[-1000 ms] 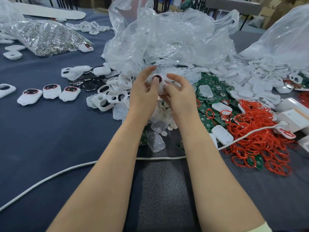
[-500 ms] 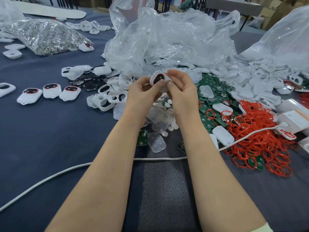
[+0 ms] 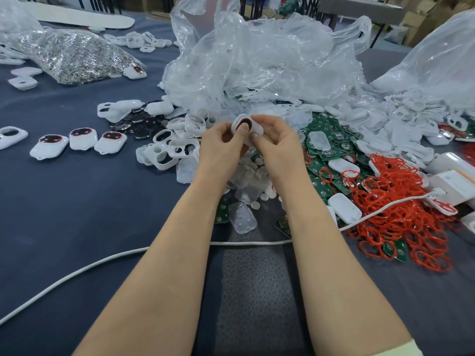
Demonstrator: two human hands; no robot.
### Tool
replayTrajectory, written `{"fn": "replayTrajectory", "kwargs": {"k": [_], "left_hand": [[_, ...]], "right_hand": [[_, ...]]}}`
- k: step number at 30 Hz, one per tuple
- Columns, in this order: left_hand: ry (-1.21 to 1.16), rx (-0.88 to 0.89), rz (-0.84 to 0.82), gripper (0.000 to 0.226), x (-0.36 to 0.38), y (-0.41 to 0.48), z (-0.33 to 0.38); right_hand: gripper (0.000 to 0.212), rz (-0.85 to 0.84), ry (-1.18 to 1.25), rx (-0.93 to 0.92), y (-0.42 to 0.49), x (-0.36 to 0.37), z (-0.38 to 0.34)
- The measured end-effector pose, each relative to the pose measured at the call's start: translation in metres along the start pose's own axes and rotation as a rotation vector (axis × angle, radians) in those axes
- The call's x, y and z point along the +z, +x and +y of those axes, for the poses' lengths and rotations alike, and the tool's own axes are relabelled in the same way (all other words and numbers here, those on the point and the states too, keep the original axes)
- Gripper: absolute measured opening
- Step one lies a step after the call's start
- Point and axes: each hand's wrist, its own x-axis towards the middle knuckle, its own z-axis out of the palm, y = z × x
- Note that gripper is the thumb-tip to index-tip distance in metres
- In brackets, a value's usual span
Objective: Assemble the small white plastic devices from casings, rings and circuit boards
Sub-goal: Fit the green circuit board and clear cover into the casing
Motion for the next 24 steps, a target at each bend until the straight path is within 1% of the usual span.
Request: {"fn": "replayTrajectory", "kwargs": {"k": [3, 6, 9, 11, 16, 20, 24], "left_hand": [[-0.018, -0.008, -0.012, 0.013, -0.001, 0.000, 0.002], [-0.044, -0.009, -0.021, 0.010, -0.001, 0.000, 0.003], [-0.079, 0.002, -0.042, 0.017, -0.001, 0.001, 0.004], [-0.091, -0.003, -0.043, 0.022, -0.001, 0.001, 0.005], [-0.085, -0.006, -0.039, 0.023, 0.001, 0.000, 0.005], [-0.077, 0.018, -0.043, 0.024, 0.002, -0.001, 0.005], [-0.070, 0.004, -0.039, 0.026, 0.001, 0.000, 0.005]], "right_hand": [[0.024, 0.020, -0.026, -0.038, 0.001, 0.000, 0.001], [0.025, 0.046, -0.096, -0.086, -0.001, 0.002, 0.001], [0.032, 0.048, -0.150, -0.050, 0.000, 0.003, 0.002], [0.030, 0.021, -0.177, -0.008, 0.002, 0.001, 0.002], [0.018, -0.015, -0.105, 0.063, 0.002, -0.006, -0.001], [0.015, -0.006, 0.002, 0.079, 0.002, -0.008, 0.000], [0.013, 0.014, 0.100, 0.100, 0.003, -0.008, 0.003]]}}
